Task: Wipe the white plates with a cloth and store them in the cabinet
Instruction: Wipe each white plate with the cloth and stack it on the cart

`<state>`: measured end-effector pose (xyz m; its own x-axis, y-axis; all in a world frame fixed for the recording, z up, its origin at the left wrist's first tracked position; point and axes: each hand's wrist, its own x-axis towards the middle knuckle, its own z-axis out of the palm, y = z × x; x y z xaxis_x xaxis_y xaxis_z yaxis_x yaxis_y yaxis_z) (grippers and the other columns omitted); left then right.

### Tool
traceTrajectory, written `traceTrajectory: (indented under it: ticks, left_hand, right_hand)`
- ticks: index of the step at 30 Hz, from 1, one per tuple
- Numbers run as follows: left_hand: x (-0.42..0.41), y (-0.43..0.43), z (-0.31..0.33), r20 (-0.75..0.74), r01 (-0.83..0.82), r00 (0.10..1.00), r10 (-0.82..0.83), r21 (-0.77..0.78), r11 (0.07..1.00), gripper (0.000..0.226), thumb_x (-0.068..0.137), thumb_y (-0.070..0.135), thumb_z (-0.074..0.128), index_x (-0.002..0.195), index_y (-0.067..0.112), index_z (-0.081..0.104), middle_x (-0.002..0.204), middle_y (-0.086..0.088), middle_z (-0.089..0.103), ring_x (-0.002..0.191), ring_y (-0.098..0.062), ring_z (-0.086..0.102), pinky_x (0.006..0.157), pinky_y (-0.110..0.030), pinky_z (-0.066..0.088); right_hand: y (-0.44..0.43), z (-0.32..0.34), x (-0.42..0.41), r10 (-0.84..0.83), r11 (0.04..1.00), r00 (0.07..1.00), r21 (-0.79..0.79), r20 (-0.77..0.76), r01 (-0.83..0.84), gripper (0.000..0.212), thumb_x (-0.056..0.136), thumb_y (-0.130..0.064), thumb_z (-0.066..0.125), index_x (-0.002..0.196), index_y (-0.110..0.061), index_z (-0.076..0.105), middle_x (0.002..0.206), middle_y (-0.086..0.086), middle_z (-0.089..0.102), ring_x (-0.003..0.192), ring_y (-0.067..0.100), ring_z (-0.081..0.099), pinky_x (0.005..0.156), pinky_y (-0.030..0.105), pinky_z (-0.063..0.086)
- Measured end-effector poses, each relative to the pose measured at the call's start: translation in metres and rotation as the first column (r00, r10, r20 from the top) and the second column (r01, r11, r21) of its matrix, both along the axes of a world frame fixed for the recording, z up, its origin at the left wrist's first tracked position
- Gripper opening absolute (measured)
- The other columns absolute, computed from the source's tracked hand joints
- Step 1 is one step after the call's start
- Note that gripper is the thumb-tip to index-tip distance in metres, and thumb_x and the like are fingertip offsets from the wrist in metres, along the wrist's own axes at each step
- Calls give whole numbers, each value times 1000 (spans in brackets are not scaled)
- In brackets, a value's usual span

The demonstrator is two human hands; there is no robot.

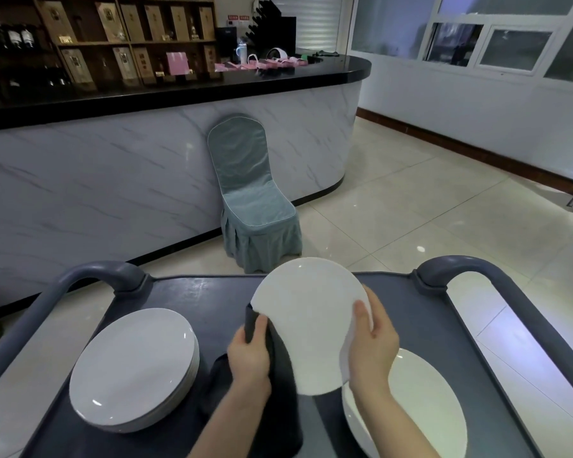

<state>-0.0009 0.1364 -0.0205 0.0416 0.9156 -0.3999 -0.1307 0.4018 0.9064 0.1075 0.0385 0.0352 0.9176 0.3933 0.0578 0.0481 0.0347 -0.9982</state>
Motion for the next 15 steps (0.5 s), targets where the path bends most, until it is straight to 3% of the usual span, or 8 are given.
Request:
traceTrajectory:
  ticks: [3,6,9,12,13,15]
  left_hand:
    - [2,-14,-9,22,-67,997,69,-79,995,11,91,28,67,82,21,66,94,-7,71,92,-27,64,90,-43,54]
    - [-5,-5,-4,15,-12,1000,12,-8,1000,15,93,26,65,84,14,67,90,-8,71,88,-25,64,86,-43,54]
    - [-15,13,10,-103,117,990,-99,195,974,16,92,25,65,80,14,67,80,-4,72,77,-17,61,76,-37,53]
    - [-19,30,29,-297,437,893,-340,382,815,15,89,25,68,79,13,66,76,-5,70,67,-7,56,65,-23,48]
    - [-18,35,34,-368,534,839,-401,413,738,15,88,25,69,79,14,66,77,-5,69,64,-4,54,63,-20,46]
    - [-15,38,43,-483,654,750,-453,438,617,13,86,26,71,78,17,66,75,-4,67,63,-2,53,62,-22,45]
  right_hand:
    - [-2,-12,-8,-28,999,999,-32,-41,26,33,102,-20,47,103,-50,62,100,-39,63,95,-19,56,74,8,43]
    - [-7,-14,8,121,990,993,-78,-11,-122,24,101,-23,52,104,-47,53,96,-38,61,86,-16,58,77,21,45]
    - [-7,1,38,273,953,959,-159,73,-259,26,96,-26,61,107,-48,51,78,-12,67,68,7,59,70,26,46]
    - [0,24,62,504,843,837,-332,214,-423,31,94,-31,63,112,-54,53,64,-11,63,59,6,53,61,14,42]
    - [3,29,65,605,771,755,-423,252,-476,32,94,-33,62,113,-58,54,68,-15,63,62,3,54,63,11,42]
    - [5,34,62,750,633,603,-557,271,-537,34,97,-34,59,114,-63,56,98,-30,69,91,-10,61,79,3,41]
